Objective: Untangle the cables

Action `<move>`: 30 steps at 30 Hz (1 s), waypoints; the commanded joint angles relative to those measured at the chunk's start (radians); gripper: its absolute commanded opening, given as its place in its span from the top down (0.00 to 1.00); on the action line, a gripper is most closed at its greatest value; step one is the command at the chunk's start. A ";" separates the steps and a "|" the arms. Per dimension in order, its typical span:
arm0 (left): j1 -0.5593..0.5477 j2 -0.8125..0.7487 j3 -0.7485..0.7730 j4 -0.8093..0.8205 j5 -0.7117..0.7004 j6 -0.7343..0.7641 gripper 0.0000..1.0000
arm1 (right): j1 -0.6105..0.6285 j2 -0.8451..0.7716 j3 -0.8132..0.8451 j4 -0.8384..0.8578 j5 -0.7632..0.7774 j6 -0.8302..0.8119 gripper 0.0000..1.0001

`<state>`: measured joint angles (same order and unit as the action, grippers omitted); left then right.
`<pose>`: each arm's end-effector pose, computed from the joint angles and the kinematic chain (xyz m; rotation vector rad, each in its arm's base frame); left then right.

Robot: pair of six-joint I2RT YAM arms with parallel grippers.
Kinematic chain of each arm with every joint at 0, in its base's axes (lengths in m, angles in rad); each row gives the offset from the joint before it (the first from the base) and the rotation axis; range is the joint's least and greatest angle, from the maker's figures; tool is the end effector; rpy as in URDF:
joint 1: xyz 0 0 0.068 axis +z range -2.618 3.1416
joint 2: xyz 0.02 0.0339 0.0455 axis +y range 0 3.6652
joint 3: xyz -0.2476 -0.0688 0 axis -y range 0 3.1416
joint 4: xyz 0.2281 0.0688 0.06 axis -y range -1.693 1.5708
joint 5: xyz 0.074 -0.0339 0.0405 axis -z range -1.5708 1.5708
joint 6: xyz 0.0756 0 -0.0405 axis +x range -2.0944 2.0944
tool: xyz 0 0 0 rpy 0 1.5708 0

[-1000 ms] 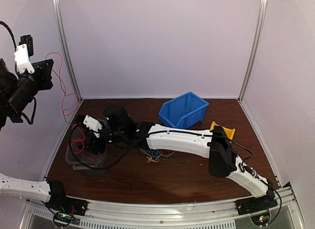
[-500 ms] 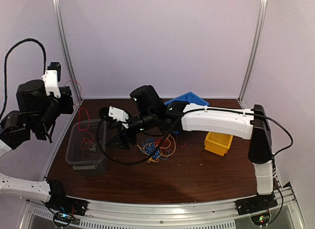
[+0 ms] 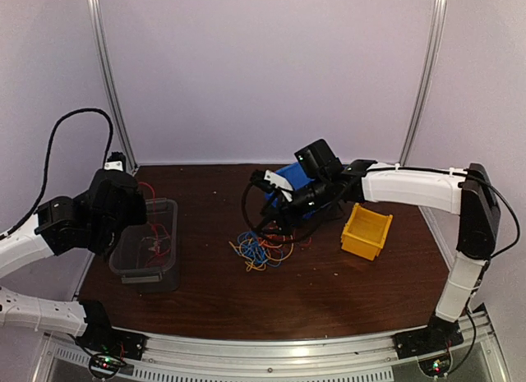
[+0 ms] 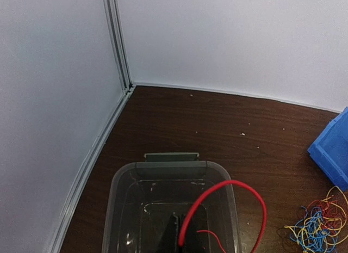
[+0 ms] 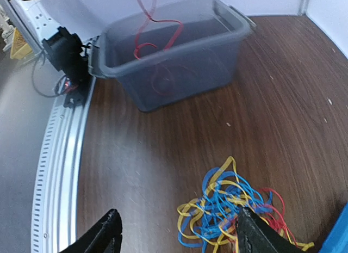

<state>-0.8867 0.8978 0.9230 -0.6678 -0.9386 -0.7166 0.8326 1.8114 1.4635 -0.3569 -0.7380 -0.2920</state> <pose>0.1656 -0.1065 0.3017 -0.3147 1.9070 -0.0131 0.2402 0.3396 0.2484 -1.5459 1.6958 1.1206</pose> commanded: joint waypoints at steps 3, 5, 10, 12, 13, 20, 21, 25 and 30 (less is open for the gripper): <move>0.021 0.024 -0.082 -0.007 0.086 -0.113 1.00 | -0.169 -0.136 -0.161 0.030 0.014 0.027 0.33; 0.029 0.040 -0.108 -0.009 0.116 -0.137 1.00 | -0.205 -0.166 -0.203 0.046 0.072 0.023 0.36; 0.035 0.066 -0.153 -0.016 0.162 -0.210 0.70 | -0.244 -0.208 -0.278 0.066 0.165 -0.009 0.43; 0.037 0.070 -0.139 -0.025 0.163 -0.230 0.48 | -0.254 -0.220 -0.308 0.091 0.171 -0.008 0.47; 0.037 0.072 -0.126 -0.025 0.165 -0.228 0.42 | -0.258 -0.223 -0.316 0.099 0.168 -0.004 0.49; 0.037 0.105 0.094 0.033 0.185 -0.015 0.26 | -0.260 -0.208 -0.333 0.144 0.138 -0.005 0.54; 0.036 0.120 0.128 0.078 0.214 0.053 0.25 | -0.260 -0.203 -0.339 0.152 0.134 -0.002 0.55; 0.035 0.224 0.239 0.273 0.486 0.259 0.27 | -0.260 -0.187 -0.357 0.162 0.135 -0.014 0.59; 0.008 0.443 0.383 0.331 0.678 0.281 0.33 | -0.268 -0.209 -0.398 0.186 0.129 -0.012 0.62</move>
<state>-0.8577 1.2015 1.2350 -0.4568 -0.4721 -0.5407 0.5758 1.6100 1.1015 -0.2127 -0.6052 -0.2996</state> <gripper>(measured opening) 0.681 0.384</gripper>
